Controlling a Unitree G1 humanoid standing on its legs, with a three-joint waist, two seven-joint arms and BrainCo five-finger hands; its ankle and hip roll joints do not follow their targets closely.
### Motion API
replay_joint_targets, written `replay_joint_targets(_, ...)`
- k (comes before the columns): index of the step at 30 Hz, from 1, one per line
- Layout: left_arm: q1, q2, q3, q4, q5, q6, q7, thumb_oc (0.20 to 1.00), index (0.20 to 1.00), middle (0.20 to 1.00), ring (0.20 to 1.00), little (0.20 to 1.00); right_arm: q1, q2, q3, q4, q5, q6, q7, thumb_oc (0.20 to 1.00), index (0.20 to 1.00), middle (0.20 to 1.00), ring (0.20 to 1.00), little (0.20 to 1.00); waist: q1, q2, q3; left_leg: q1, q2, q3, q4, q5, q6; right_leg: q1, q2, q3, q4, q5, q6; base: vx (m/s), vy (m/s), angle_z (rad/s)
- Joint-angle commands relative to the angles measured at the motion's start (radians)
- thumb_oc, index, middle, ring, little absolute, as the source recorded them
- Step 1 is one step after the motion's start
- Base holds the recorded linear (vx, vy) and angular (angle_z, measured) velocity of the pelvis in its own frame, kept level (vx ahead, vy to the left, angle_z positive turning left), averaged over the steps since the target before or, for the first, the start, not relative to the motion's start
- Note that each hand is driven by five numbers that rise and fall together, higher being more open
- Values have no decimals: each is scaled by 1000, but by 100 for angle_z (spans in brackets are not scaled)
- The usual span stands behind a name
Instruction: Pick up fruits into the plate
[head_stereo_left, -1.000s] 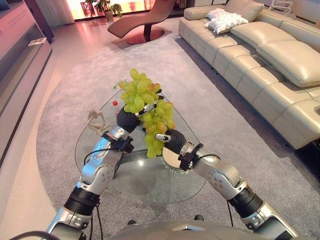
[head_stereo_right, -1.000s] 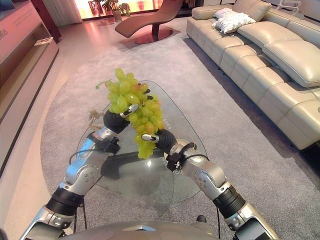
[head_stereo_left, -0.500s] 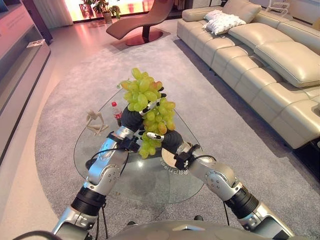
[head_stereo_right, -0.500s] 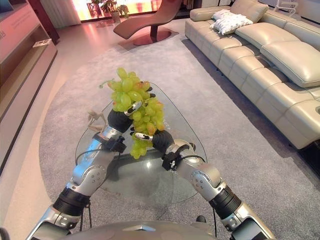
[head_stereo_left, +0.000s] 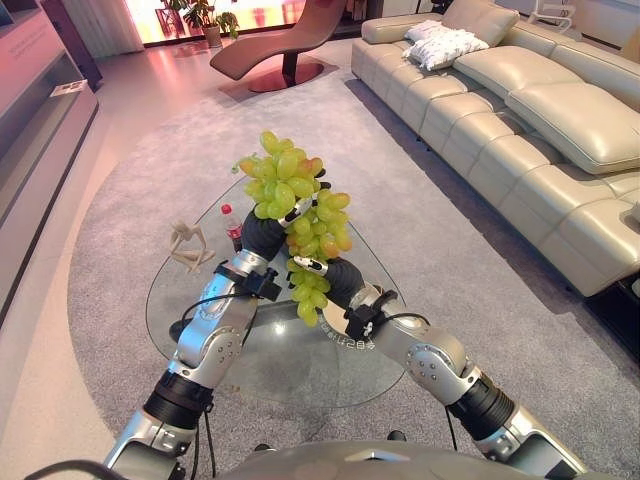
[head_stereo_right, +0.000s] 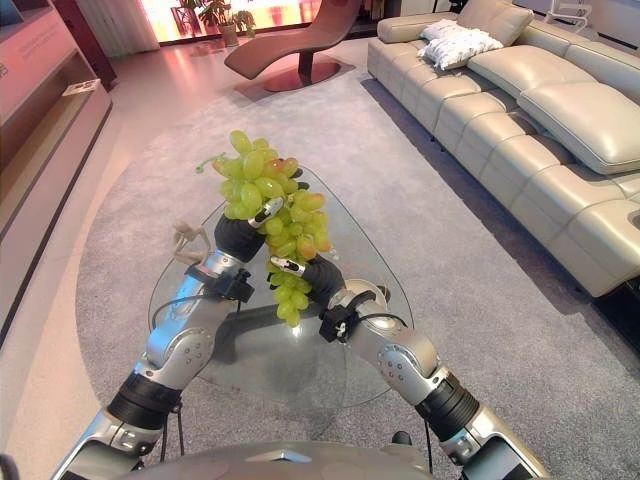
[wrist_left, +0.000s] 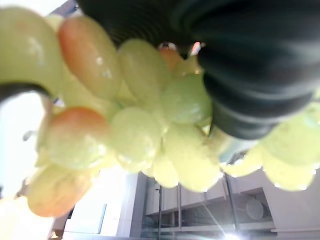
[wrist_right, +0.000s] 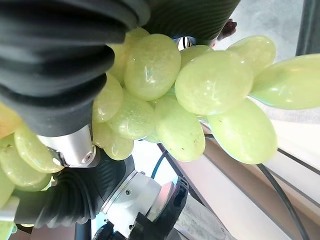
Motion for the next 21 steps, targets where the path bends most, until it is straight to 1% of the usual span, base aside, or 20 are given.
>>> replay_joint_targets(1, -96, 12, -66, -3, 17, 5, -26, 200, 200, 200, 200, 200, -121, 124, -35, -163, 52, -89, 8, 200, 200, 200, 200, 200, -5, -30, 1, -21, -10, -10, 33, -58, 35, 38, -59, -93, 72, -69, 14, 0, 0, 0)
replay_joint_targets(3, -94, 11, -62, 0, -3, 17, -21, 200, 200, 200, 200, 200, -119, 123, -42, -160, 53, -89, 12, 200, 200, 200, 200, 200, -5, -30, 1, -21, -10, -11, 34, -58, 35, 37, -59, -93, 73, -69, 14, 0, 0, 0)
replay_joint_targets(4, -93, 9, -59, 3, 0, 19, -22, 416, 416, 416, 416, 416, -117, 124, -44, -160, 52, -88, 12, 200, 200, 200, 200, 200, -5, -30, 1, -21, -11, -11, 34, -59, 36, 38, -59, -94, 73, -70, 14, 0, 0, 0)
replay_joint_targets(5, -93, 10, -58, 3, 0, 20, -24, 595, 595, 595, 595, 595, -117, 122, -45, -159, 52, -91, 13, 200, 200, 200, 200, 200, -4, -30, 1, -21, -11, -12, 34, -58, 36, 38, -59, -95, 73, -70, 14, 0, 0, 0)
replay_joint_targets(7, -87, 12, -55, 1, -1, 26, -33, 1000, 1000, 1000, 1000, 1000, -115, 118, -51, -161, 55, -97, 11, 200, 200, 200, 200, 200, -3, -31, 1, -23, -11, -13, 35, -59, 36, 39, -60, -96, 74, -71, 13, 0, 0, 0)
replay_joint_targets(10, -85, 13, -53, 0, 3, 32, -42, 1000, 1000, 1000, 1000, 1000, -114, 115, -55, -162, 57, -100, 12, 200, 200, 200, 200, 200, -2, -31, 1, -23, -11, -14, 35, -59, 36, 39, -60, -97, 74, -72, 13, 0, 0, 0)
replay_joint_targets(14, -92, 21, -58, 4, 25, 38, -63, 1000, 1000, 1000, 1000, 1000, -121, 111, -74, -158, 58, -121, 4, 200, 200, 200, 200, 200, -2, -28, 1, -23, -12, -16, 36, -59, 38, 39, -59, -98, 77, -74, 13, 0, 0, 0)
replay_joint_targets(18, -94, 36, -53, 7, 52, 65, -74, 1000, 1000, 1000, 1000, 1000, -121, 109, -91, -156, 57, -139, -6, 200, 200, 200, 200, 200, -5, -25, 1, -20, -12, -17, 35, -60, 38, 40, -58, -96, 79, -77, 12, 0, 0, 0)
replay_joint_targets(21, -73, 56, -32, 5, 54, 76, -108, 1000, 1000, 1000, 1000, 1000, -111, 97, -111, -162, 31, -156, -6, 200, 200, 200, 200, 200, -3, -21, 1, -21, -12, -17, 34, -59, 38, 40, -58, -96, 79, -77, 11, 0, 0, 0)
